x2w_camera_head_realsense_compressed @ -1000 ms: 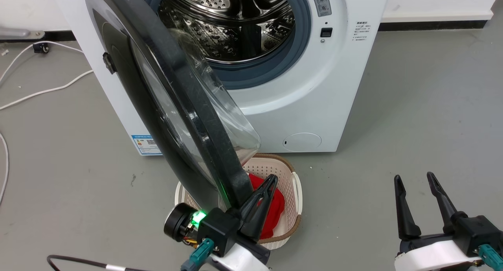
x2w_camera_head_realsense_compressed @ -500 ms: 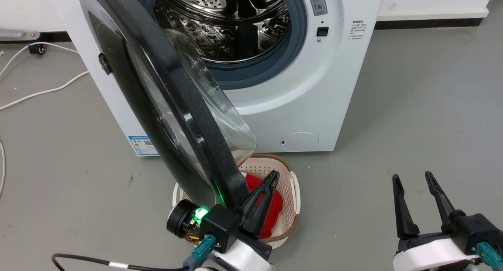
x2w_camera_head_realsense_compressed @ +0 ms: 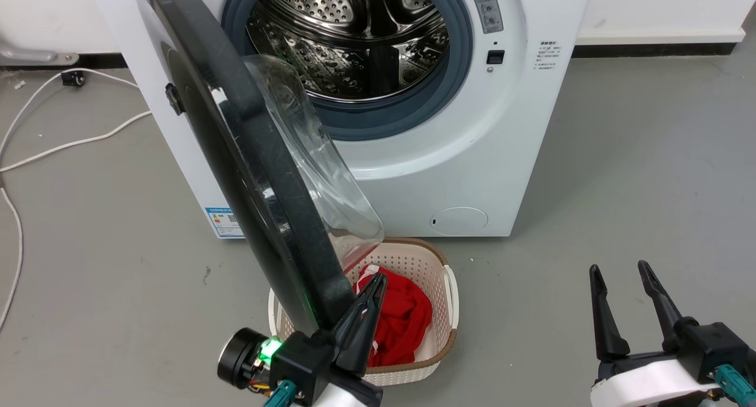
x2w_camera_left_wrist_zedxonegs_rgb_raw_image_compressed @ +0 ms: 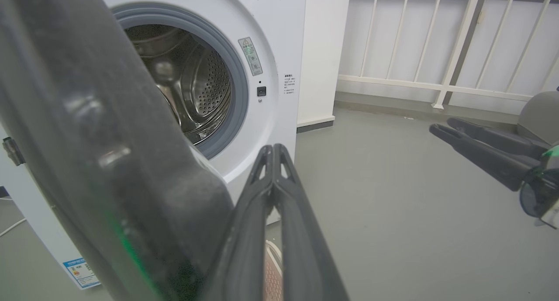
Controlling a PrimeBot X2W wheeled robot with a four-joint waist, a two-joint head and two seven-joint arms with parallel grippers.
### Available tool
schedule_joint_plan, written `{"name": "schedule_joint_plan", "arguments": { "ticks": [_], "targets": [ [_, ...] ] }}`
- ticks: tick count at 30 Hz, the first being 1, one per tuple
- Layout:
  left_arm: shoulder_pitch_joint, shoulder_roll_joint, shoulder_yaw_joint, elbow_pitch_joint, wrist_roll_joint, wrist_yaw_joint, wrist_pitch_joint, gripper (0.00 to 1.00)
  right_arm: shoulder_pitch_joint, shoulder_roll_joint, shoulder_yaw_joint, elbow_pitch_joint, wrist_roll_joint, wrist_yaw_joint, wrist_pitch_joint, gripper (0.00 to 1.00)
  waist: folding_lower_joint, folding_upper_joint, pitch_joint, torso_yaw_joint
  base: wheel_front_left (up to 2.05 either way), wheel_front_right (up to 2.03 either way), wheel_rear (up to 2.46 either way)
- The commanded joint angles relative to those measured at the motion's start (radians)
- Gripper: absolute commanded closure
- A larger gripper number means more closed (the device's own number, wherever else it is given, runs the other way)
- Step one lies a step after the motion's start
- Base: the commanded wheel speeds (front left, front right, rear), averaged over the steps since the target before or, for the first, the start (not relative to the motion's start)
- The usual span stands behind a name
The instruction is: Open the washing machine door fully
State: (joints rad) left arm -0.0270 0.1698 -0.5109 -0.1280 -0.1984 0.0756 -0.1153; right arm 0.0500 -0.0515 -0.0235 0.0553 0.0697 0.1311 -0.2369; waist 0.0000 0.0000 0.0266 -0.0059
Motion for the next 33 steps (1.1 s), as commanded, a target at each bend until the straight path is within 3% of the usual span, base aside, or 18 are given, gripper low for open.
{"name": "schedule_joint_plan", "arguments": {
  "ticks": [1, 20, 33],
  "targets": [
    [0.015, 0.006, 0.006, -0.011, 0.001, 0.008, 0.005, 1.00, 0.007, 0.003, -0.001, 0.002, -0.001, -0.001, 0.002, 0.00, 0.0000, 0.0000, -0.003, 0.003, 0.00, 0.00, 0.00],
    [0.111, 0.066, 0.042, -0.077, -0.010, 0.070, 0.052, 1.00, 0.033, 0.003, -0.010, 0.002, 0.010, -0.001, 0.004, 0.00, 0.0000, 0.0000, -0.035, 0.068, 0.00, 0.00, 0.00],
    [0.165, 0.092, 0.066, -0.130, -0.012, 0.117, 0.065, 1.00, 0.033, 0.002, -0.015, -0.011, 0.008, -0.001, 0.002, 0.00, 0.0000, 0.0000, -0.025, 0.228, 0.00, 0.00, 0.00]
  ]
}}
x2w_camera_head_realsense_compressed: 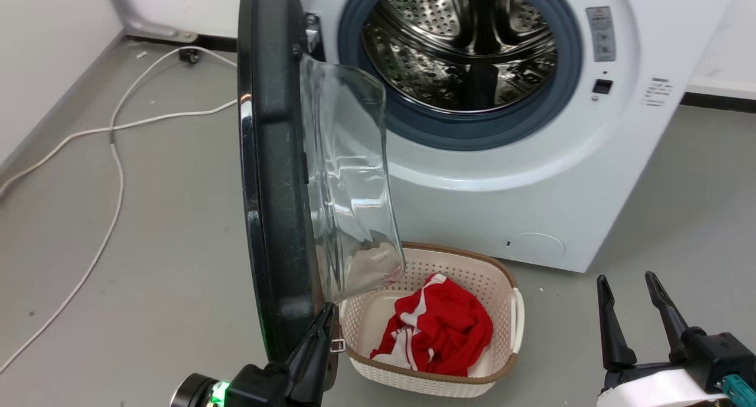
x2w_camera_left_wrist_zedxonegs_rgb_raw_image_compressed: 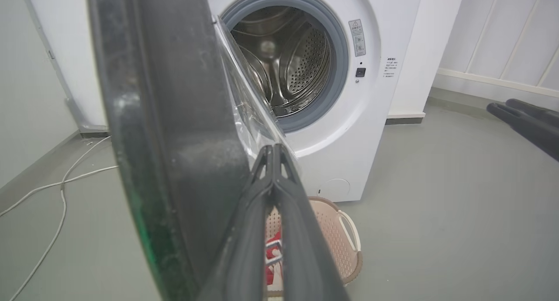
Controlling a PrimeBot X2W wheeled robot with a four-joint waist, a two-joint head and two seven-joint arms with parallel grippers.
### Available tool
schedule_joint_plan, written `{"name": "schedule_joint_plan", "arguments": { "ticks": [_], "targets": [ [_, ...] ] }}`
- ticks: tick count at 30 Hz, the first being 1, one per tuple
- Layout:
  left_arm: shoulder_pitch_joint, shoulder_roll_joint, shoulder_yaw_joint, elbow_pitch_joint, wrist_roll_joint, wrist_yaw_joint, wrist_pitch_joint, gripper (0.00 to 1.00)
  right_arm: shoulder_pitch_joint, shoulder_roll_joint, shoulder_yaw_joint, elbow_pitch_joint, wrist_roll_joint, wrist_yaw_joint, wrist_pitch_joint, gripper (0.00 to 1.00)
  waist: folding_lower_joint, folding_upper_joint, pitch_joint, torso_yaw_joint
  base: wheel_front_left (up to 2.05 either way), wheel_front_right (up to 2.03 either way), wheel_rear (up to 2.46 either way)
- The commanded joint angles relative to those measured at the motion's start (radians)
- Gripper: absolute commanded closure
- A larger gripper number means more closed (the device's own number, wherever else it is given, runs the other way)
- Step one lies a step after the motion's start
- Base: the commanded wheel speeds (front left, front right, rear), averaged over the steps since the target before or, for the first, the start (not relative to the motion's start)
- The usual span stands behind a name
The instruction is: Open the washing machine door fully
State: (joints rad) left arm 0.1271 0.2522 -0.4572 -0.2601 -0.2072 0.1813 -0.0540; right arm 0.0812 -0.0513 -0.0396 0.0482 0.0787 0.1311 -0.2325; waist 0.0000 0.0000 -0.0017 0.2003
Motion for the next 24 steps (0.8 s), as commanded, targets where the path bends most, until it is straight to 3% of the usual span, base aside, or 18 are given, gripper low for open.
{"name": "schedule_joint_plan", "arguments": {
  "ticks": [1, 10, 24],
  "targets": [
    [0.012, 0.011, 0.016, 0.003, -0.004, 0.014, 0.005, 1.00, 0.001, 0.002, 0.000, -0.005, -0.002, -0.001, -0.003, 0.00, 0.0000, 0.0000, 0.005, 0.034, 0.00, 0.00, 0.00],
    [0.001, 0.027, 0.089, 0.026, -0.023, 0.052, -0.025, 1.00, -0.014, 0.002, 0.002, -0.002, -0.002, -0.001, -0.004, 0.00, 0.0000, 0.0000, 0.023, 0.097, 0.00, 0.00, 0.00],
    [-0.024, 0.066, 0.275, 0.085, -0.105, 0.109, -0.092, 1.00, -0.040, 0.002, 0.005, -0.001, -0.006, -0.001, 0.002, 0.00, 0.0000, 0.0000, 0.062, 0.086, 0.00, 0.00, 0.00]
  ]
}}
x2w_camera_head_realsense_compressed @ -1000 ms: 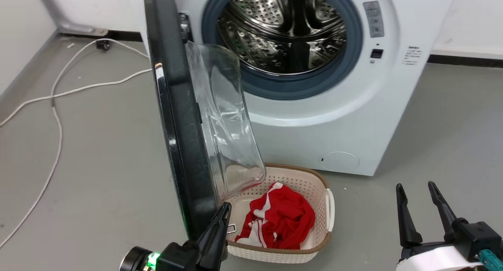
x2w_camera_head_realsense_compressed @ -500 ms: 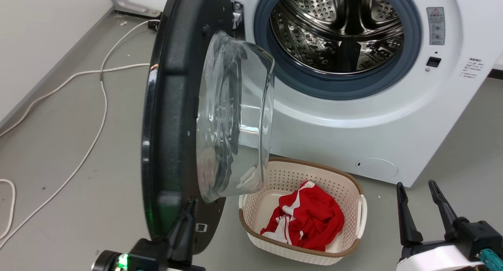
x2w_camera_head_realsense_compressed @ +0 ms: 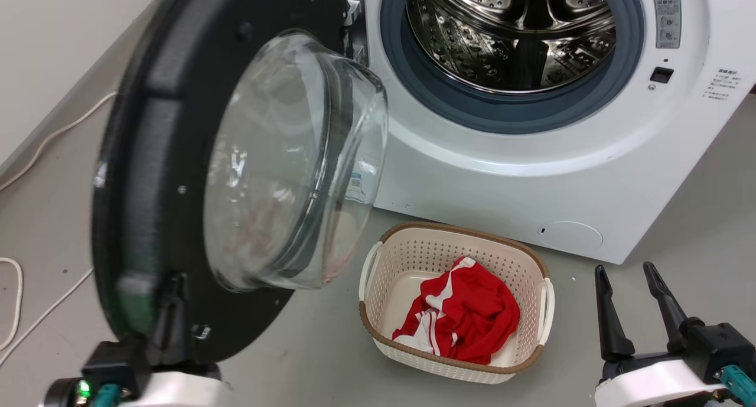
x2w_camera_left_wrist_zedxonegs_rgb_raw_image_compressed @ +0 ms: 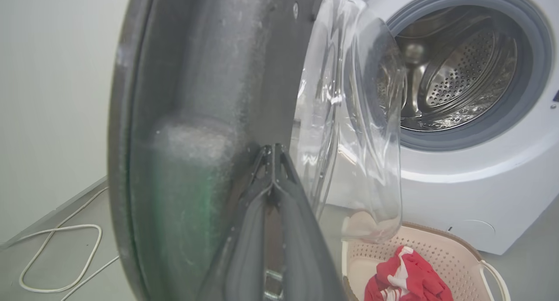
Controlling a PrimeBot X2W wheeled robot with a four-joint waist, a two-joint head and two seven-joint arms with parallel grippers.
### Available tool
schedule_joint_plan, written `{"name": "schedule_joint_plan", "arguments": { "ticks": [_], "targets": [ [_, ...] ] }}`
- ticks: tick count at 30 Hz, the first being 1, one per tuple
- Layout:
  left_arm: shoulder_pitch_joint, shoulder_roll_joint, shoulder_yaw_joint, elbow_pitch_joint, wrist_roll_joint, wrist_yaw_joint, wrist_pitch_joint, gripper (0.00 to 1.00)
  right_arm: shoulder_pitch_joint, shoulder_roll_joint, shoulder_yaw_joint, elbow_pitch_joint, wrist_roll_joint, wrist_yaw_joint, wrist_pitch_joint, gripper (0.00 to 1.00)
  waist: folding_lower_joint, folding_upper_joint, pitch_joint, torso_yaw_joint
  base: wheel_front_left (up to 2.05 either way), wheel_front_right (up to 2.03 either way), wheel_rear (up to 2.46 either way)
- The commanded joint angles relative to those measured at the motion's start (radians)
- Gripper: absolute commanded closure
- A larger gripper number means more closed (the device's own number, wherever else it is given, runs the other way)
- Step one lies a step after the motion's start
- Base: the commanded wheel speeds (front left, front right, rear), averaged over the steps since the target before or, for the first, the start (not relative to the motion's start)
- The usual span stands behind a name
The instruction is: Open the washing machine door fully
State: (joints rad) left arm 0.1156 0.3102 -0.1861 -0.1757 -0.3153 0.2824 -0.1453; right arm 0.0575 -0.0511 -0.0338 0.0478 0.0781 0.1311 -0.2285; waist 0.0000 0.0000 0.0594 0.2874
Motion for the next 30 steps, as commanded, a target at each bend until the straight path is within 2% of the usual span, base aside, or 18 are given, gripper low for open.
{"name": "schedule_joint_plan", "arguments": {
  "ticks": [1, 12, 24, 30],
  "targets": [
    [-0.019, 0.014, 0.025, 0.007, -0.007, 0.012, -0.007, 1.00, -0.018, 0.002, -0.001, -0.002, -0.006, -0.001, -0.001, 0.00, 0.0000, 0.0000, 0.005, -0.004, 0.00, 0.00, 0.00],
    [-0.089, 0.070, 0.198, 0.129, -0.096, 0.022, -0.057, 1.00, -0.039, 0.002, -0.003, -0.007, -0.012, -0.001, 0.006, 0.00, 0.0000, 0.0000, 0.047, -0.032, 0.00, 0.00, 0.00],
    [-0.203, 0.173, 0.347, 0.308, -0.178, -0.030, -0.090, 1.00, -0.061, 0.002, -0.005, -0.006, -0.018, -0.001, 0.009, 0.00, 0.0000, 0.0000, 0.080, -0.058, 0.00, 0.00, 0.00],
    [-0.261, 0.218, 0.365, 0.412, -0.189, -0.065, -0.097, 1.00, -0.067, 0.002, -0.004, -0.007, -0.023, -0.001, 0.013, 0.00, 0.0000, 0.0000, 0.089, -0.069, 0.00, 0.00, 0.00]
  ]
}}
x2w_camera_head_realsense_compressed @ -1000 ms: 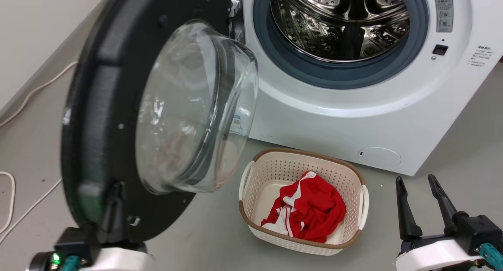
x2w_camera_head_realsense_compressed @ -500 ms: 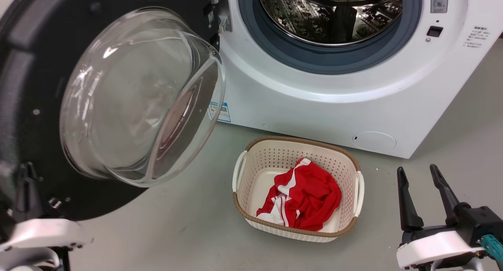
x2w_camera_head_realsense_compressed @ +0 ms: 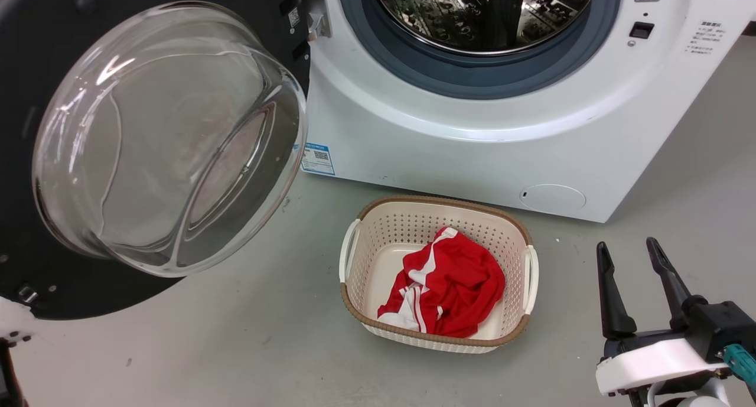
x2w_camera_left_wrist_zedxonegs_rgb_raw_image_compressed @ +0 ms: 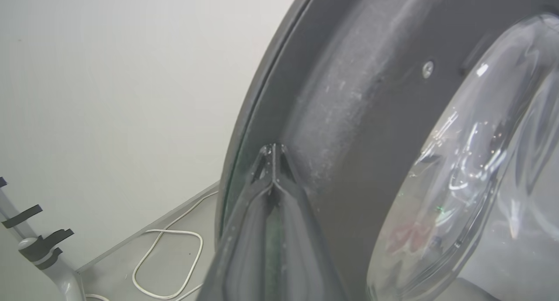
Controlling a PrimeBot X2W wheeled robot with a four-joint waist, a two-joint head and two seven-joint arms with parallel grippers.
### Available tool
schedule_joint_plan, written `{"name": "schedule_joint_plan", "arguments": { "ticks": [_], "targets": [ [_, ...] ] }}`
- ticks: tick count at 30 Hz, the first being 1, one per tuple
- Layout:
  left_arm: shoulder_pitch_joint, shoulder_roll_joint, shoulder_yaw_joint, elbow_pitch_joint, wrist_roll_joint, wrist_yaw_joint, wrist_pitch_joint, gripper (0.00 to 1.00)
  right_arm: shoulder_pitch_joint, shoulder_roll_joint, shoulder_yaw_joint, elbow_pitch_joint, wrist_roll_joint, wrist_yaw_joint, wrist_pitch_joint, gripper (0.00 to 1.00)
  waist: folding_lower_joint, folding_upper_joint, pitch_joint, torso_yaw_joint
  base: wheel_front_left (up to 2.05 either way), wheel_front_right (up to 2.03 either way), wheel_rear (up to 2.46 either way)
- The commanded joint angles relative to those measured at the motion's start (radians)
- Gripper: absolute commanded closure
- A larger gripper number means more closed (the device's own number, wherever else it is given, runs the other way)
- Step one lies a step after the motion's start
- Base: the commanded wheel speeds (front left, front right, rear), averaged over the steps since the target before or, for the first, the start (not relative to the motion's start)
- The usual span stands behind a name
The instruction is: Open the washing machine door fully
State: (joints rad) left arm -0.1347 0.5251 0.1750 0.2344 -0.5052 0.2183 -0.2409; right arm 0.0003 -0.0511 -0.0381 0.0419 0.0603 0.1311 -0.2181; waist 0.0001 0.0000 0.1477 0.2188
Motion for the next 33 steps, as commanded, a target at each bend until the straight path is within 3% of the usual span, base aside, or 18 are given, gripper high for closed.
{"name": "schedule_joint_plan", "arguments": {
  "ticks": [1, 21, 29, 33],
  "targets": [
    [-0.019, 0.009, 0.003, 0.012, 0.001, -0.005, -0.003, 1.00, -0.011, 0.002, -0.001, -0.002, -0.006, -0.001, 0.003, 0.00, -0.0001, 0.0000, 0.002, -0.003, 0.00, 0.00, 0.00],
    [-0.150, 0.079, -0.022, 0.226, 0.003, -0.088, -0.018, 1.00, -0.011, 0.002, 0.004, 0.003, -0.001, -0.001, 0.003, 0.00, -0.0001, 0.0000, -0.008, -0.013, 0.00, 0.00, 0.00],
    [-0.023, 0.020, 0.024, 0.108, 0.020, -0.054, -0.025, 1.00, 0.013, 0.002, 0.004, 0.020, 0.020, -0.001, -0.010, 0.00, -0.0001, 0.0000, -0.044, -0.027, 0.00, 0.00, 0.00],
    [0.057, -0.036, 0.030, -0.020, 0.055, -0.031, -0.024, 1.00, 0.022, 0.002, 0.003, 0.027, 0.027, -0.001, -0.012, 0.00, -0.0001, 0.0000, -0.061, -0.026, 0.00, 0.00, 0.00]
  ]
}}
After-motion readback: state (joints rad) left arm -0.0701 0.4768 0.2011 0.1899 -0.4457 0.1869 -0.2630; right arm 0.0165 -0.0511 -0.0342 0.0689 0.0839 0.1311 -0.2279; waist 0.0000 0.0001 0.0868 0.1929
